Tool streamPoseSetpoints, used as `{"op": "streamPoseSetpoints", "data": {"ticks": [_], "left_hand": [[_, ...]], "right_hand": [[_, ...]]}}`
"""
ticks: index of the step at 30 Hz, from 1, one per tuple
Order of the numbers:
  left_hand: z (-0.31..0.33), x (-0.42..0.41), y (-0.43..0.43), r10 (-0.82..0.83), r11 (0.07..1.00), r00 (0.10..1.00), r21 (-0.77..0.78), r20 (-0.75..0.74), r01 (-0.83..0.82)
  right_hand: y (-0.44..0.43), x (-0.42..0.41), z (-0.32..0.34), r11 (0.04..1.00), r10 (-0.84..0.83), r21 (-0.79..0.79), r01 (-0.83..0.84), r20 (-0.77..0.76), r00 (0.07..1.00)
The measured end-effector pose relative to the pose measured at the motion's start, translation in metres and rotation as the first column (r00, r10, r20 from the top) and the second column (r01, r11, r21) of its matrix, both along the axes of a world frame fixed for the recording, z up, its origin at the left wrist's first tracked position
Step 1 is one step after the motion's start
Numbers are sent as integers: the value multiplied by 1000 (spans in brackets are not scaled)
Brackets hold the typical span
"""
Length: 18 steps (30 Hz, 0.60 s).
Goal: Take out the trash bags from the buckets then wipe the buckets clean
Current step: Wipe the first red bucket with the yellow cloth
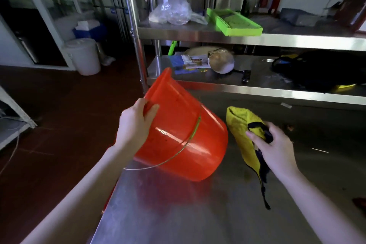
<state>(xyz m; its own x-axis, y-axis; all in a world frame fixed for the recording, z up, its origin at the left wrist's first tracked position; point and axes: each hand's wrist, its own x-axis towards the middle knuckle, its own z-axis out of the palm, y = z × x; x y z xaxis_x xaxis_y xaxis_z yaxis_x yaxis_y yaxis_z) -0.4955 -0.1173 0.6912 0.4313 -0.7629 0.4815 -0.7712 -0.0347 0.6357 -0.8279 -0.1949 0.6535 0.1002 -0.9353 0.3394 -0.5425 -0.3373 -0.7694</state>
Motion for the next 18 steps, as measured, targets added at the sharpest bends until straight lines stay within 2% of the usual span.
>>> {"op": "streamPoseSetpoints", "data": {"ticks": [2, 6, 9, 12, 14, 18], "left_hand": [[-6, 2, 2, 102, 993, 984, 69, -147, -92], [-25, -1, 3, 265, 956, 920, 201, -290, -212], [-28, -10, -3, 244, 960, 907, 216, -344, -176], [-30, -14, -3, 166, 975, 914, 202, -369, -95], [-33, -13, 0, 99, 977, 943, 209, -317, -32], [-42, -8, 10, -41, 967, 995, 247, -89, 62]], "right_hand": [[-6, 2, -5, 999, 16, -49, -18, -39, 999], [-9, 18, -17, 974, 133, -155, -165, -196, 972], [-7, 41, -29, 953, 128, -210, -219, -377, 917], [-3, 61, -35, 940, 70, -280, -196, -404, 912], [-2, 74, -34, 933, 53, -306, -189, -404, 913], [7, 100, -26, 942, 59, -280, -187, -411, 910]]}}
